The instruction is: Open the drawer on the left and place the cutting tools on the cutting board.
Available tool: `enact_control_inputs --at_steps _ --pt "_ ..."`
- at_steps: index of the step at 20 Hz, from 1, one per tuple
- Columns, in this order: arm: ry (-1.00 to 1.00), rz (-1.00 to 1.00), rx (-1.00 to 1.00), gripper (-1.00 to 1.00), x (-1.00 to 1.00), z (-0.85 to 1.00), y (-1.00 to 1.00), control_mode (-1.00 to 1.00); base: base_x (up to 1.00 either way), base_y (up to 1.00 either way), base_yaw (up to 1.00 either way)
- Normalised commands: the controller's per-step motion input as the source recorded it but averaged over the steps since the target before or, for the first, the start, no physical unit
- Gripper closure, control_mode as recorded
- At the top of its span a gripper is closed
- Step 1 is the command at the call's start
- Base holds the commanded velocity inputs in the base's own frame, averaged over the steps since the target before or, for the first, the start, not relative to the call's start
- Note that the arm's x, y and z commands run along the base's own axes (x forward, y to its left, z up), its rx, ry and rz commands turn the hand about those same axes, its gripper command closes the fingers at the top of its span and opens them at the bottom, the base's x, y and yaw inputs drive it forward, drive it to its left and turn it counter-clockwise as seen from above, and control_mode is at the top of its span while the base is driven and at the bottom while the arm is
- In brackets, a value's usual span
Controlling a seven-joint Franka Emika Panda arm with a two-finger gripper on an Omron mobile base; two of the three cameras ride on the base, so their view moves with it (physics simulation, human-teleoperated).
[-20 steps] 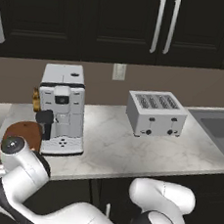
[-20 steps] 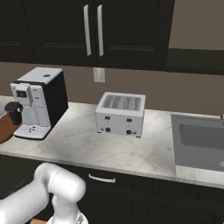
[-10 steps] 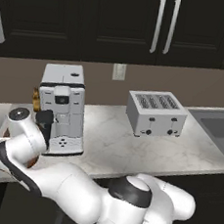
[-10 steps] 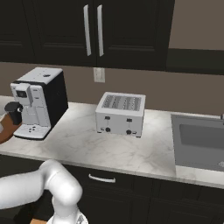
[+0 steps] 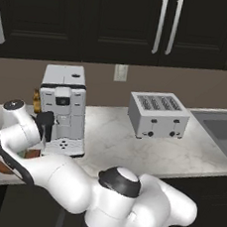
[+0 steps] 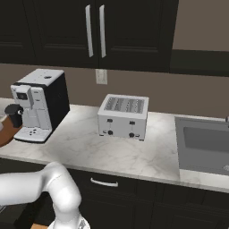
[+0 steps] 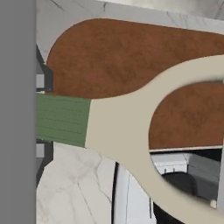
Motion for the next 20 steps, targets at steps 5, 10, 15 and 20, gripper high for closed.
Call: enact_control_inputs --at_steps 5,10,15,20 --pt "0.0 0.0 -0.01 1.0 0.31 -0.06 0.03 -1.0 0.0 0.0 0.0" --pt "0.0 0.0 -0.02 1.0 0.37 -0.17 0.01 -1.0 0.0 0.0 0.0" --pt "0.0 0.0 -0.01 -1.0 0.4 -0.15 0.03 -1.0 0.0 0.0 0.0" --pt "0.0 0.0 0.0 -1.0 -0.07 0.0 0.0 -1.0 0.0 0.0 0.0"
